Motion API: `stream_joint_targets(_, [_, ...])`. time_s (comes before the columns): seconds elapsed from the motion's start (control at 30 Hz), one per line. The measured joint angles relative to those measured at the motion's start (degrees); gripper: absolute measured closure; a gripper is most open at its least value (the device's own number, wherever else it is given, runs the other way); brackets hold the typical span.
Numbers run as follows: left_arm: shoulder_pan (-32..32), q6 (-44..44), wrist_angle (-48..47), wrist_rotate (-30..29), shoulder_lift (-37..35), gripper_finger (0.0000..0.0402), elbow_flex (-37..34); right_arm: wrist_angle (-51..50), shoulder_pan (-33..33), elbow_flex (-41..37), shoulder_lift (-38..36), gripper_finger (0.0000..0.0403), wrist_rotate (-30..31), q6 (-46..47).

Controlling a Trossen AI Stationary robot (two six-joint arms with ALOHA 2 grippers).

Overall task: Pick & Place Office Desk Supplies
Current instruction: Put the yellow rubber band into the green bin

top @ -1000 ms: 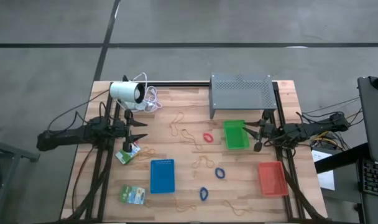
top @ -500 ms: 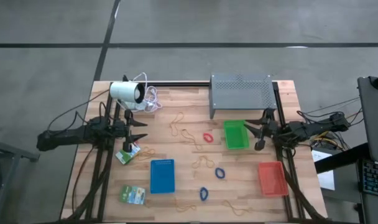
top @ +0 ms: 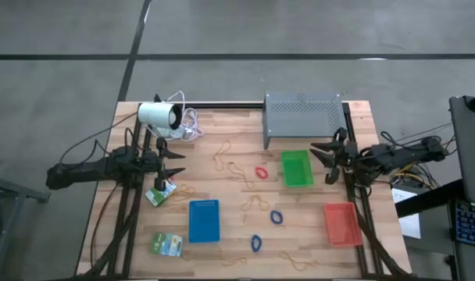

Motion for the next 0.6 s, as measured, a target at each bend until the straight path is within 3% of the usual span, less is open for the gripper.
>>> stream_joint_targets(0.17, [0.0, 0.0, 0.0, 0.0, 0.0, 0.0190, 0.0, -1.5, -0.1, 8.4, 14.4, 0.0312, 1.5, 2.8])
stream_joint_targets(0.33, [0.0, 0.0, 0.0, 0.0, 0.0, 0.0190, 0.0, -11.3, -2.9, 20.8, 29.1, 0.0312, 0.7, 4.8])
stream_joint_targets(0.47, [0.0, 0.0, 0.0, 0.0, 0.0, 0.0190, 0.0, -21.9, -7.3, 31.6, 38.6, 0.0312, -6.6, 13.5])
stream_joint_targets(0.6, [0.0, 0.0, 0.0, 0.0, 0.0, 0.0190, 0.0, -24.4, -12.5, 39.5, 46.5, 0.0312, -16.3, 6.1])
